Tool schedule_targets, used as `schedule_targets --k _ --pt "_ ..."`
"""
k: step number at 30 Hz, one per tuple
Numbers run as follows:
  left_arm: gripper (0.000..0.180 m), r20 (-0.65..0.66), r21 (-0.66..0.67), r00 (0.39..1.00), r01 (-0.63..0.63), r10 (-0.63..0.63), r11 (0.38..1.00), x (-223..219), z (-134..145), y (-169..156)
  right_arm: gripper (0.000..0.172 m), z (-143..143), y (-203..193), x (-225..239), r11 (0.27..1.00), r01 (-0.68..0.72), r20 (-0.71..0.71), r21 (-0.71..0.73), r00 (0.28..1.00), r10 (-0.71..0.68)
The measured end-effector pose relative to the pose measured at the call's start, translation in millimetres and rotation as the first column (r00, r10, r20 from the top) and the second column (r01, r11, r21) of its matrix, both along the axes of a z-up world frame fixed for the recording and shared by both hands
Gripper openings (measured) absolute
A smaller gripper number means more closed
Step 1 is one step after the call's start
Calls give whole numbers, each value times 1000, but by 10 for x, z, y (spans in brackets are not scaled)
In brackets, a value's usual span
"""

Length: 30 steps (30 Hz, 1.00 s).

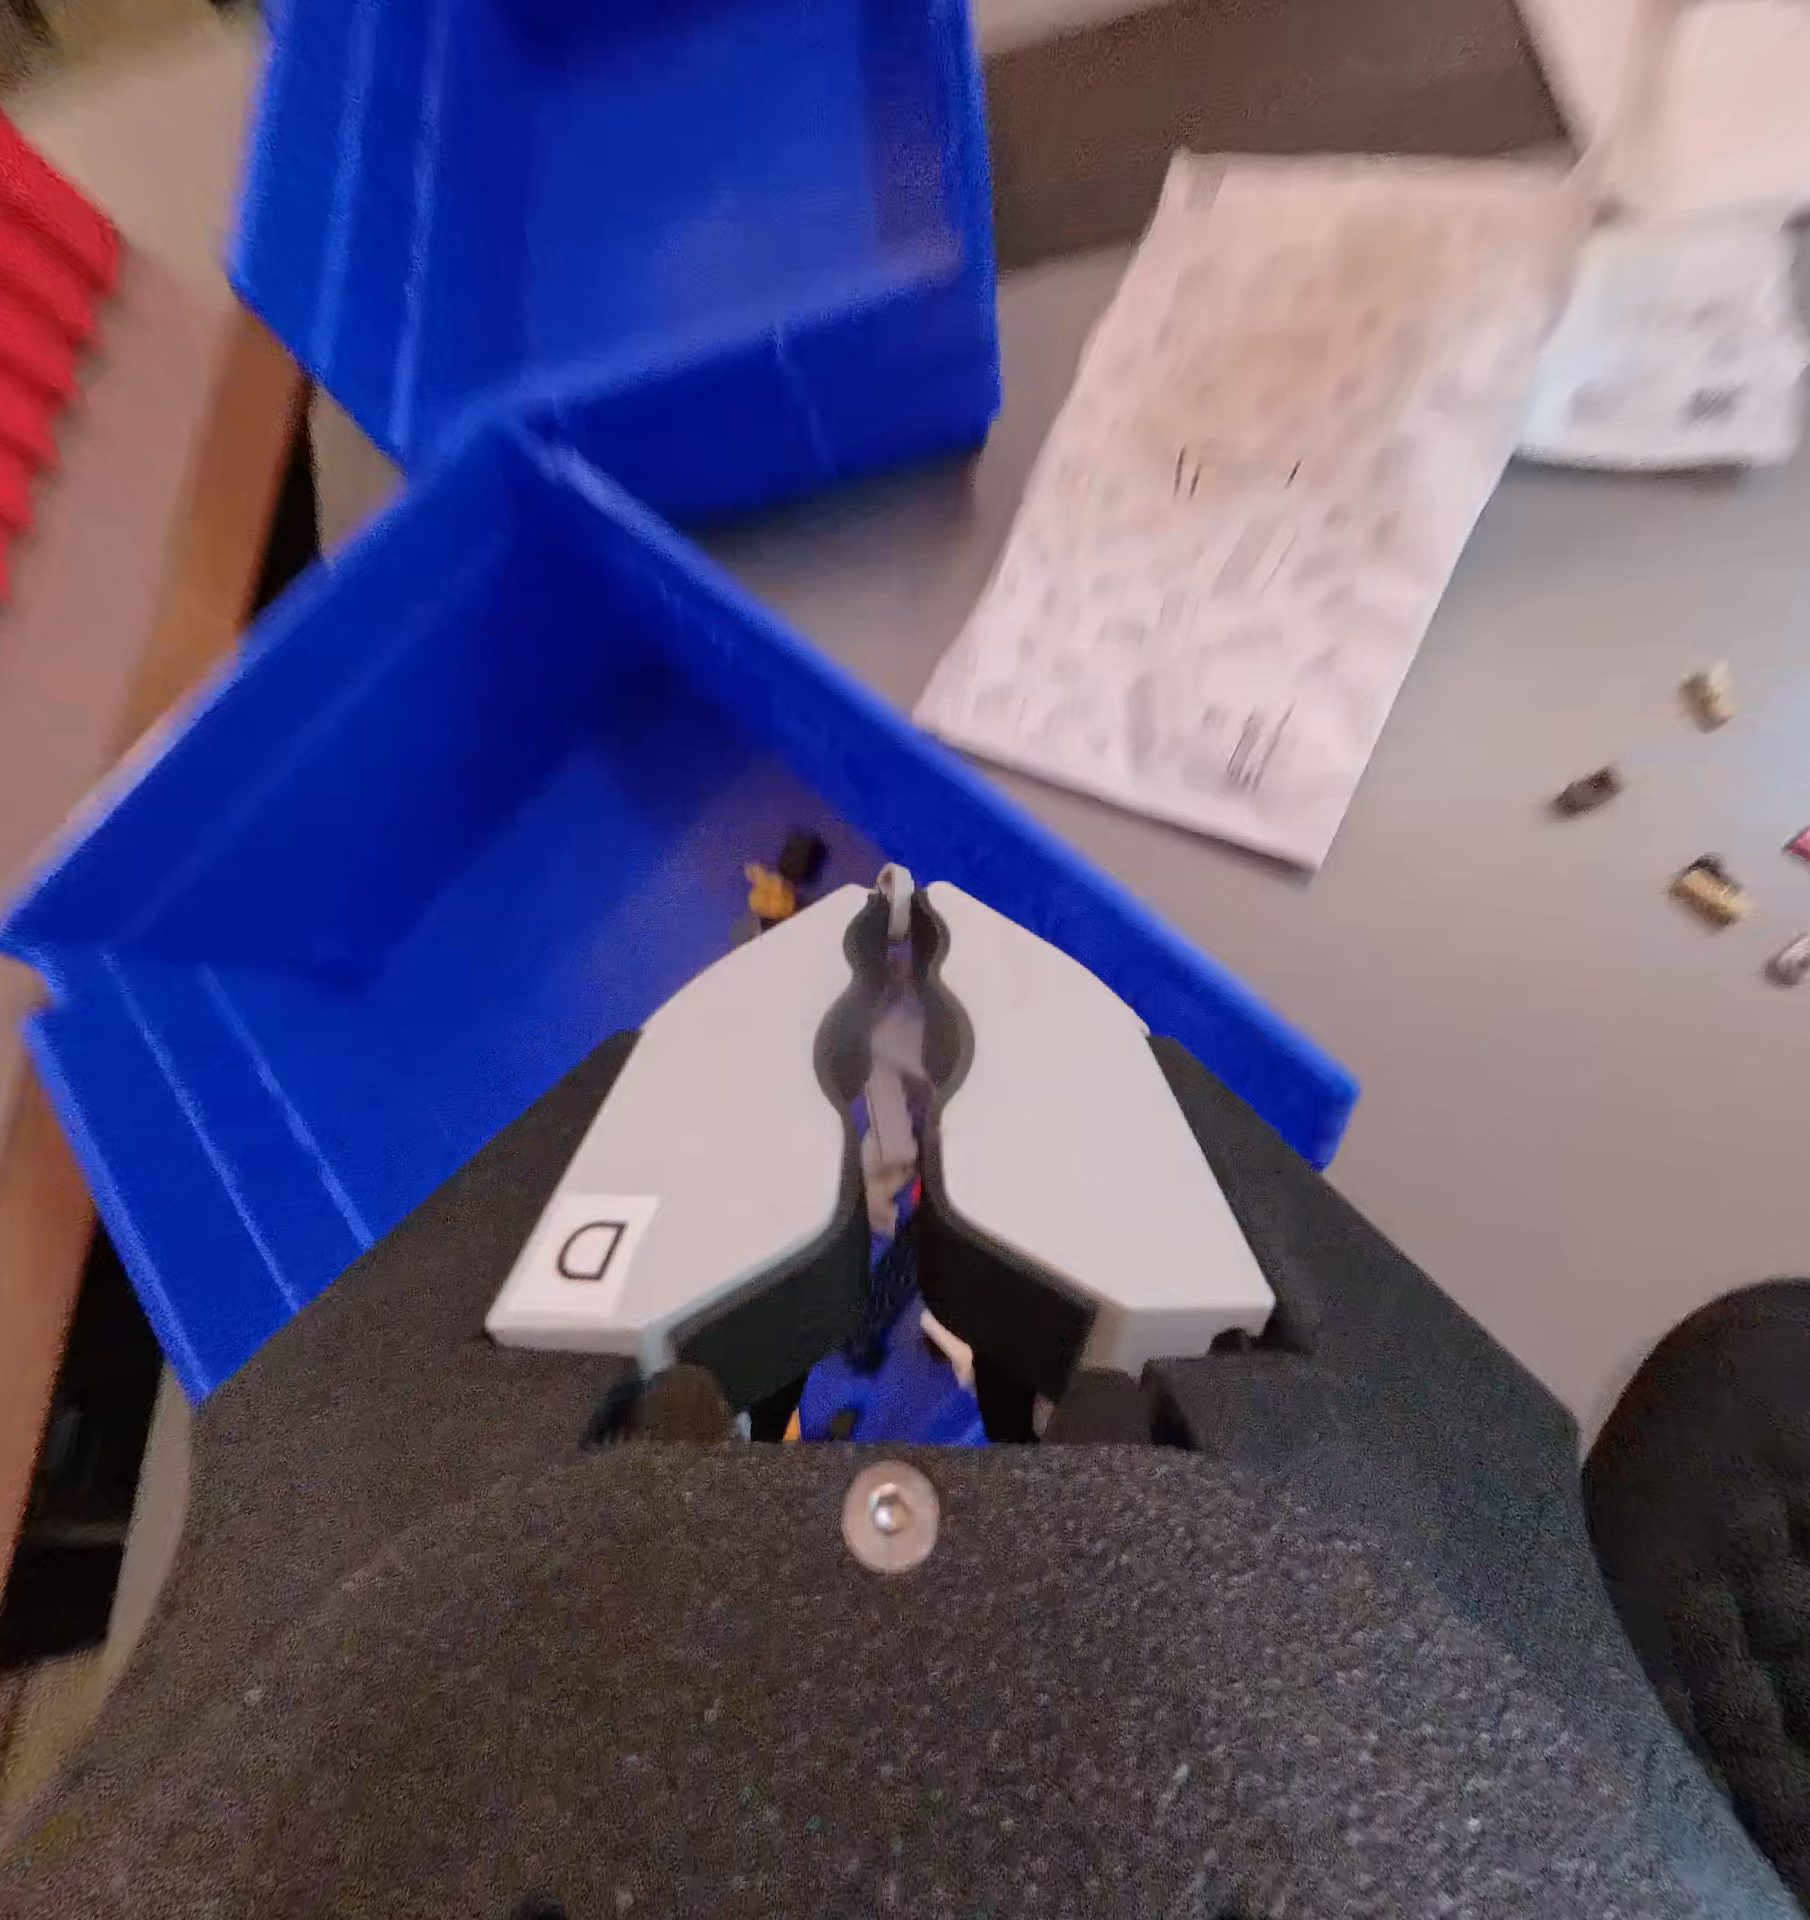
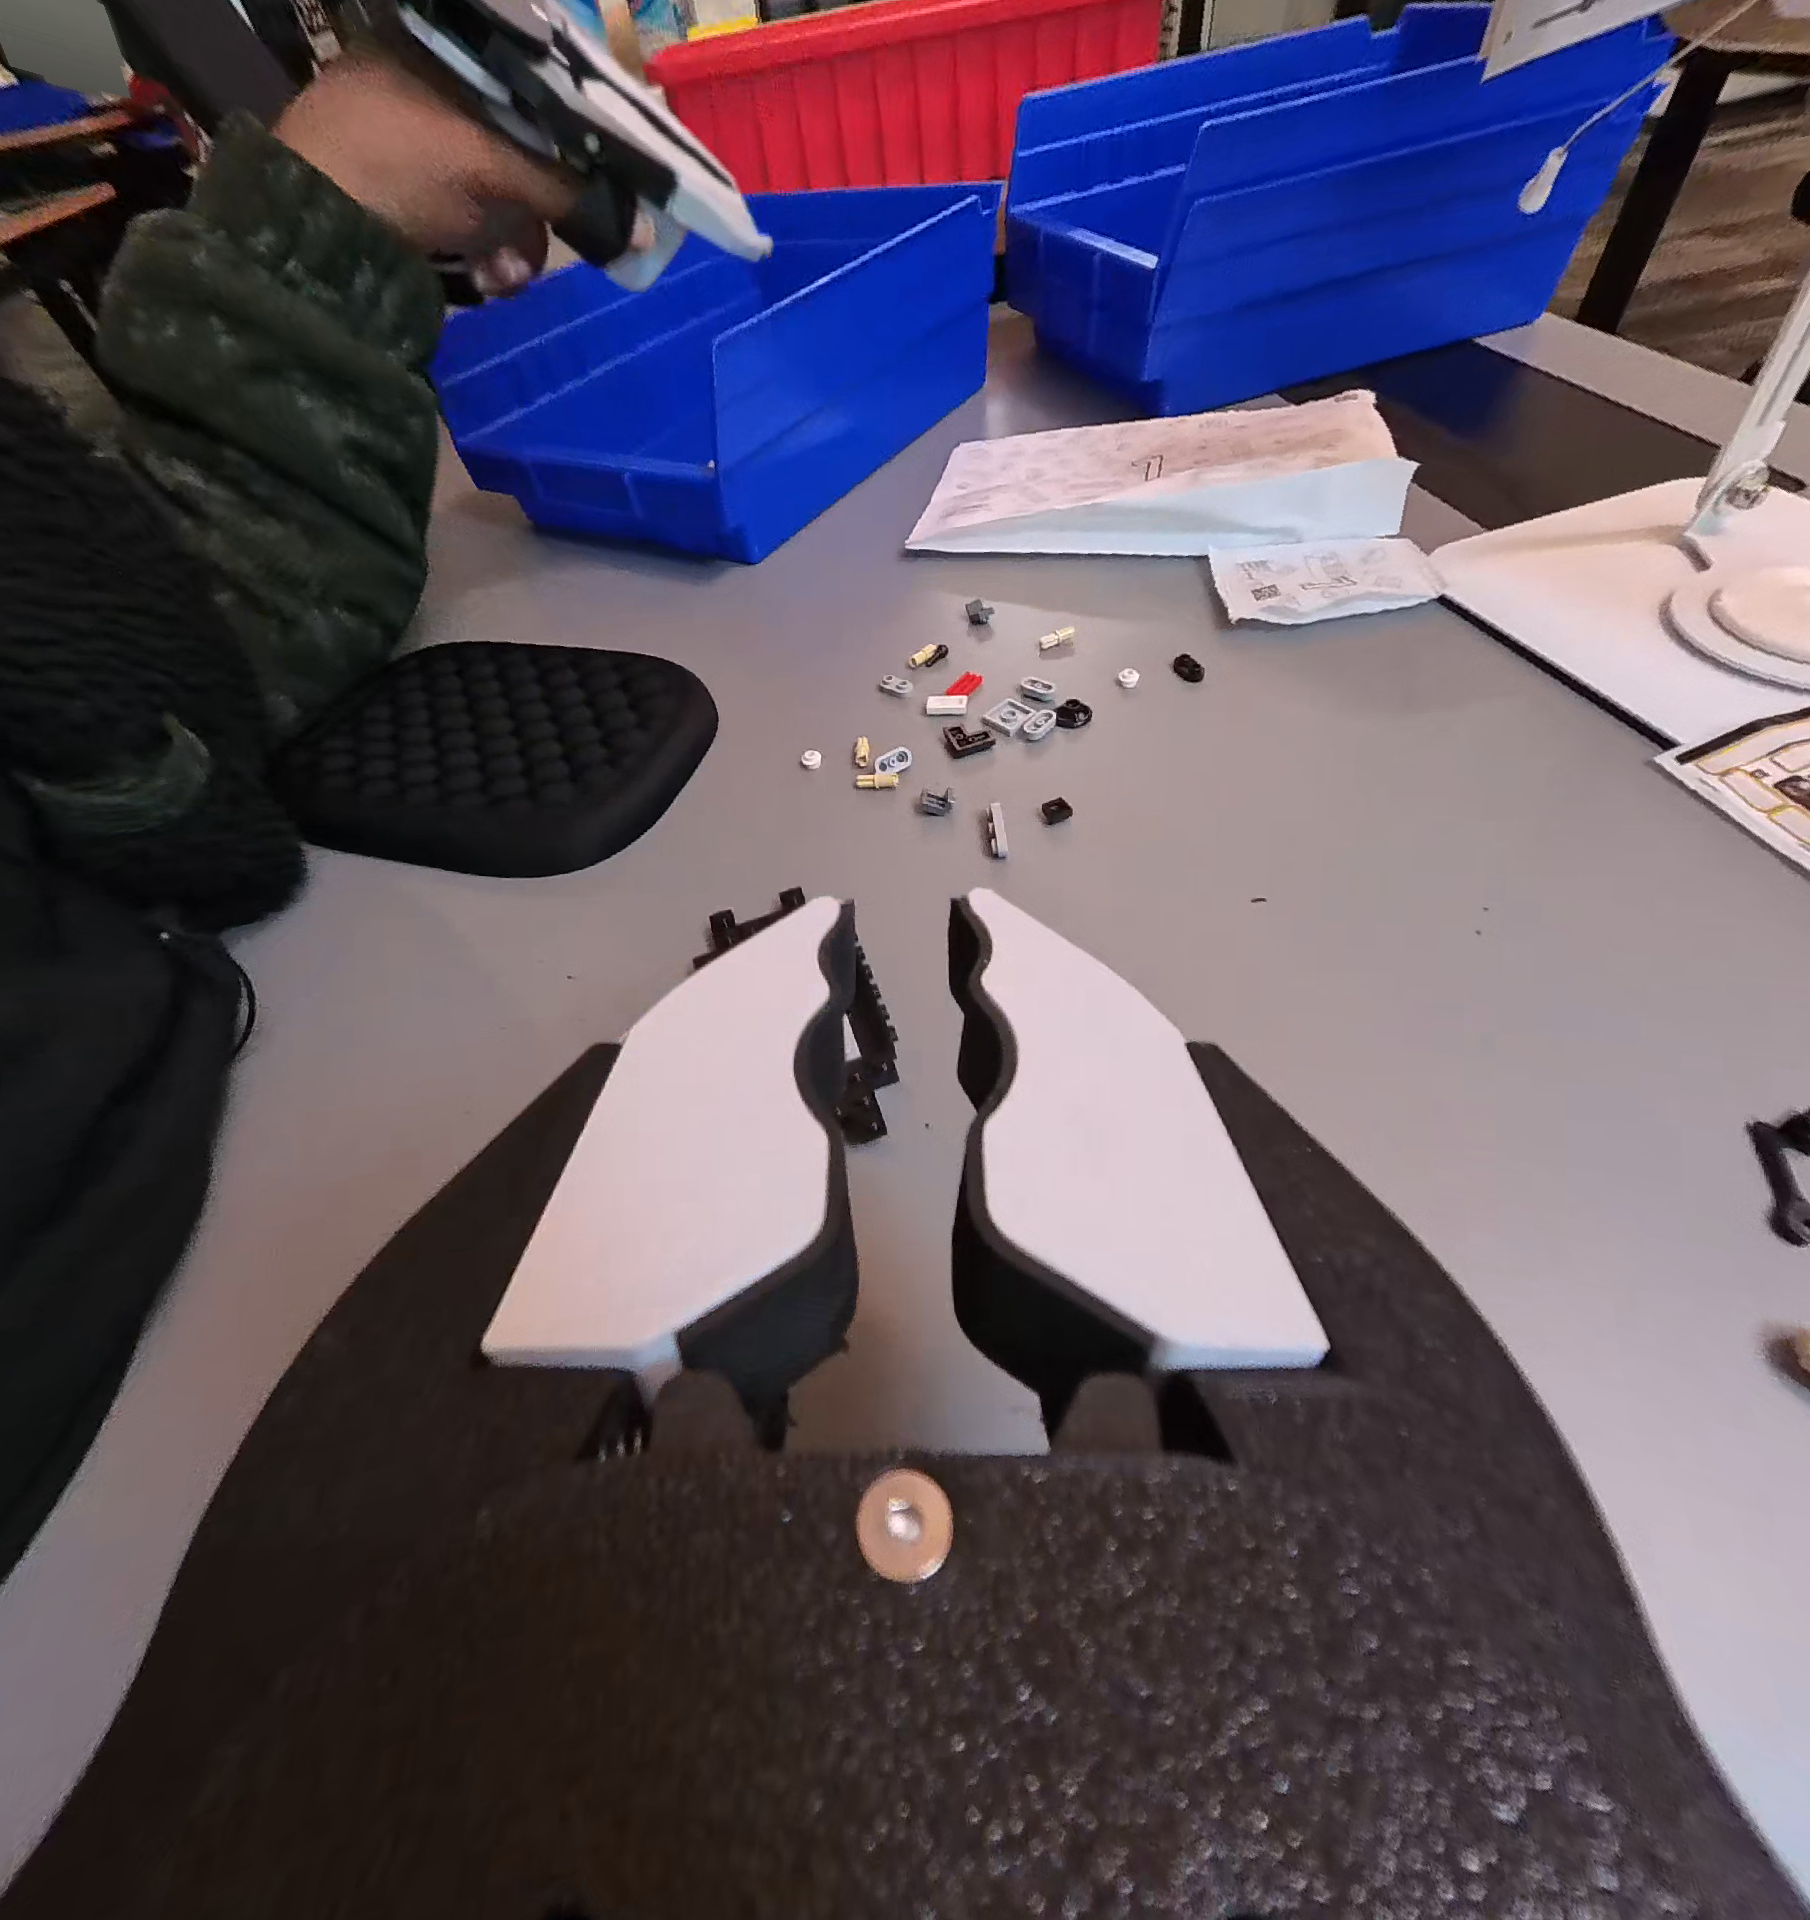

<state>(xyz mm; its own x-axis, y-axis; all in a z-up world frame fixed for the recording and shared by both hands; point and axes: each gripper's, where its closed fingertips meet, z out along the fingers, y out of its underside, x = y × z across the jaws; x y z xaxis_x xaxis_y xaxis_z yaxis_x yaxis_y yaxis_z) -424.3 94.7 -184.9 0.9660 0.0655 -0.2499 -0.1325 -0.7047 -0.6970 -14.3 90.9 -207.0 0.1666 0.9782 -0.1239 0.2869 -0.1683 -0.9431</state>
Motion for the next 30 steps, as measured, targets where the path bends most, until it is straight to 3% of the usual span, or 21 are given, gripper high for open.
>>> schedule_targets --k 2,6,12,16,18,20,22,26,30 --pt "8 36 -114 999 -27 31 993 -87 -214 -91 16 -35 -6 -10 1000 -3 15 2 1000 3" --pt "41 32 -181 998 -47 54 982 -117 -350 -101 16 -79 -15 -21 1000 -7 35 7 999 6" --pt "52 -33 -97 998 -62 59 993 -152 -189 -34 16 -98 -8 -14 1000 -4 41 5 999 4" --pt "36 -142 112 989 43 -27 993 23 206 132 16 -92 13 -11 1000 11 37 15 999 -11" --pt "19 -189 271 972 187 -139 944 330 494 227 20 -60 39 -8 999 30 18 26 999 -31" --pt "0 -214 420 942 327 -258 846 703 757 254 25 1 92 6 996 67 -12 51 998 -66" --pt "0 -210 536 910 412 -356 737 1030 937 233 26 68 146 35 989 107 -35 98 994 -104" --pt "0 -134 665 827 484 -547 569 1590 1019 219 20 172 282 121 934 217 -33 283 976 -217" --pt "0 -41 708 722 509 -690 490 2074 903 232 7 299 370 200 832 313 -57 457 944 -324"
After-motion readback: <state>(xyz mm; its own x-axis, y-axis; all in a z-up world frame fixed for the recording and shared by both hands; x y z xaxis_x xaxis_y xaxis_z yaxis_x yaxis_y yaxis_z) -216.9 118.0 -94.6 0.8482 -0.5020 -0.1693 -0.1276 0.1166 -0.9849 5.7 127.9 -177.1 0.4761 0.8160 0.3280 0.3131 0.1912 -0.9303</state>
